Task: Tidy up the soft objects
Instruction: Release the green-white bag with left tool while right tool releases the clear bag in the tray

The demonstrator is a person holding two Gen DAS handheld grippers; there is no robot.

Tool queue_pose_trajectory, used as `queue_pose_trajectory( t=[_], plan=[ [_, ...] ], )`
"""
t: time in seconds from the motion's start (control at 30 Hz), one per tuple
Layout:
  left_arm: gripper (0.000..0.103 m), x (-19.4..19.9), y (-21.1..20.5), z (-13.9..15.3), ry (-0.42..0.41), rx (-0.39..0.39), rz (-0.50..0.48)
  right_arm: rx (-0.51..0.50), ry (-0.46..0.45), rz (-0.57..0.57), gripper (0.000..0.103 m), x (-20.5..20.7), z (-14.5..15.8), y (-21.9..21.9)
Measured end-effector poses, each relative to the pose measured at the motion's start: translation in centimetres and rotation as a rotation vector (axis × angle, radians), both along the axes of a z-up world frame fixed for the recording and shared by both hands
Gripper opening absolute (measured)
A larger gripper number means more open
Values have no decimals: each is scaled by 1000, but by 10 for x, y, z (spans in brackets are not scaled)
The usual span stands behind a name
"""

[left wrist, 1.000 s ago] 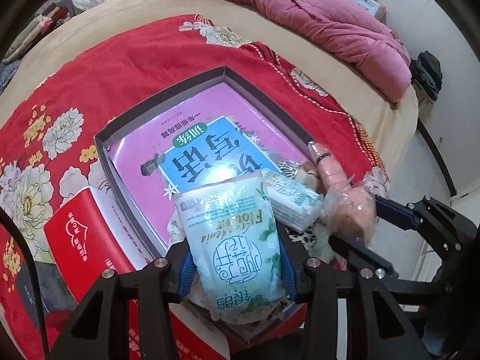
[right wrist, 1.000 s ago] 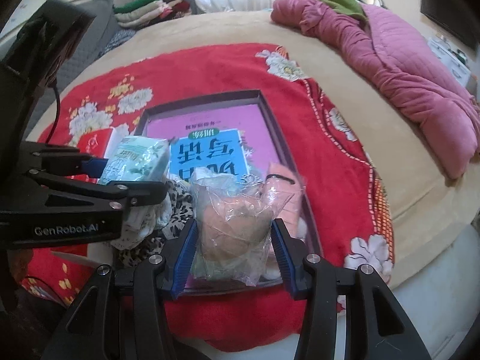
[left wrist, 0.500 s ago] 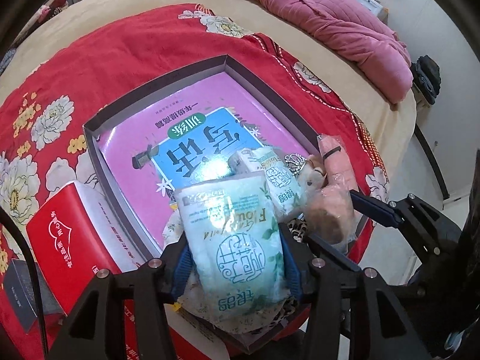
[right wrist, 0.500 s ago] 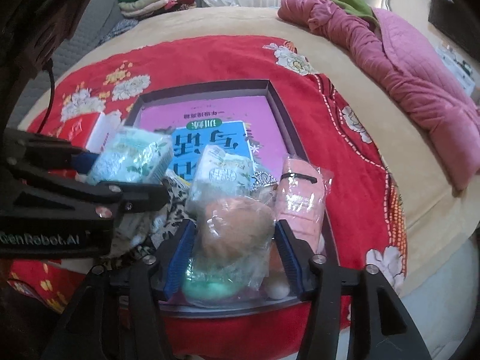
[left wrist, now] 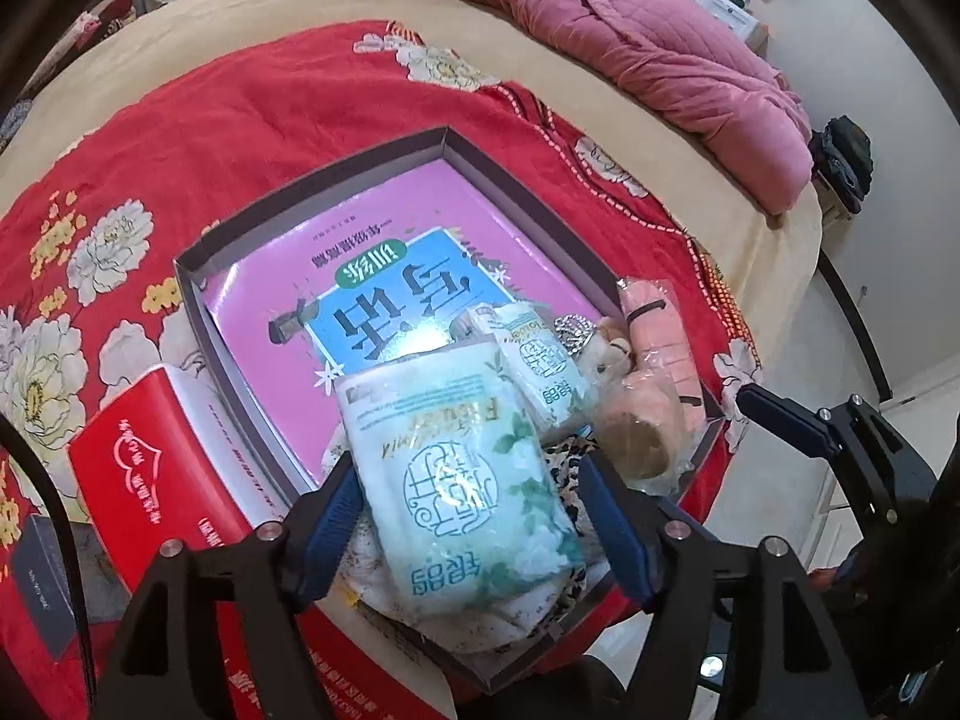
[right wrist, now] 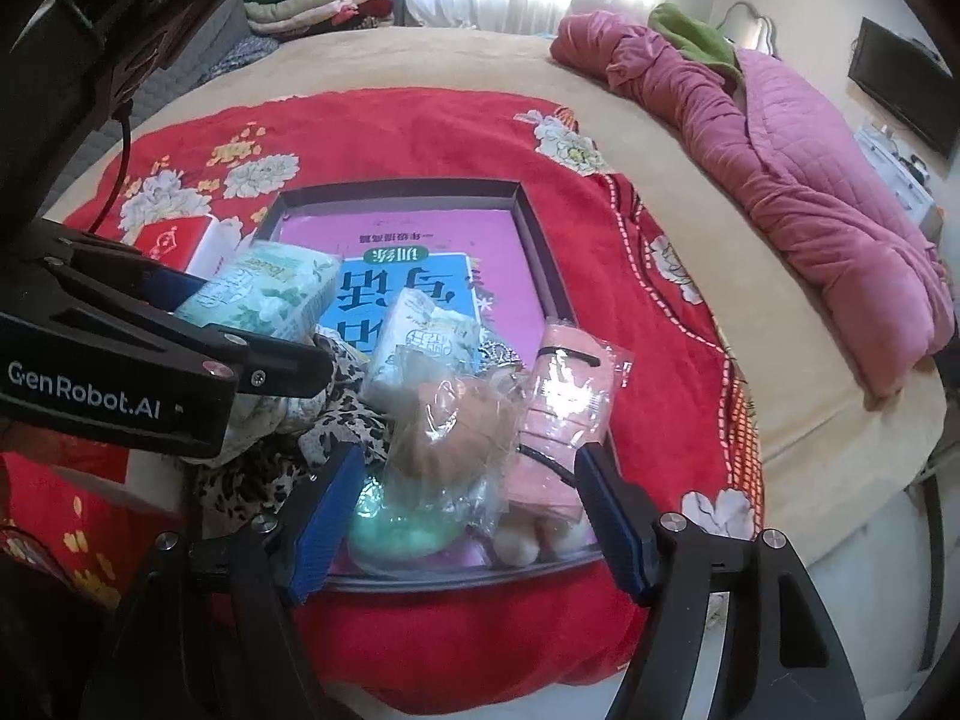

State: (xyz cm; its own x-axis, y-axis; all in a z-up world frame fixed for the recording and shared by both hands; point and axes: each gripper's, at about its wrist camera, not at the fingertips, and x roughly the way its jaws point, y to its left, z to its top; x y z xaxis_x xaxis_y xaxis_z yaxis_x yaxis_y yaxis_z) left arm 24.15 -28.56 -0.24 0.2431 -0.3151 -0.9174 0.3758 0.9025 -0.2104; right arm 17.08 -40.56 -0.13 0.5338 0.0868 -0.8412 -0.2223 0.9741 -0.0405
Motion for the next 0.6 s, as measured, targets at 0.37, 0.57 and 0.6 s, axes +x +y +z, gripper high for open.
queue_pose_trajectory(
  t=[0.37,0.57,0.6],
  plan=[
    [79,-14,15,17,-20,-28,10,67,-21,-58,74,-30,29,-11],
    [79,-26,25,28,-37,-39,20,119,-48,-94,74,-45,48,-17],
    [79,-29,27,30,-42,-44,23,122,-54,-100,74,-47,52,-17]
  ],
)
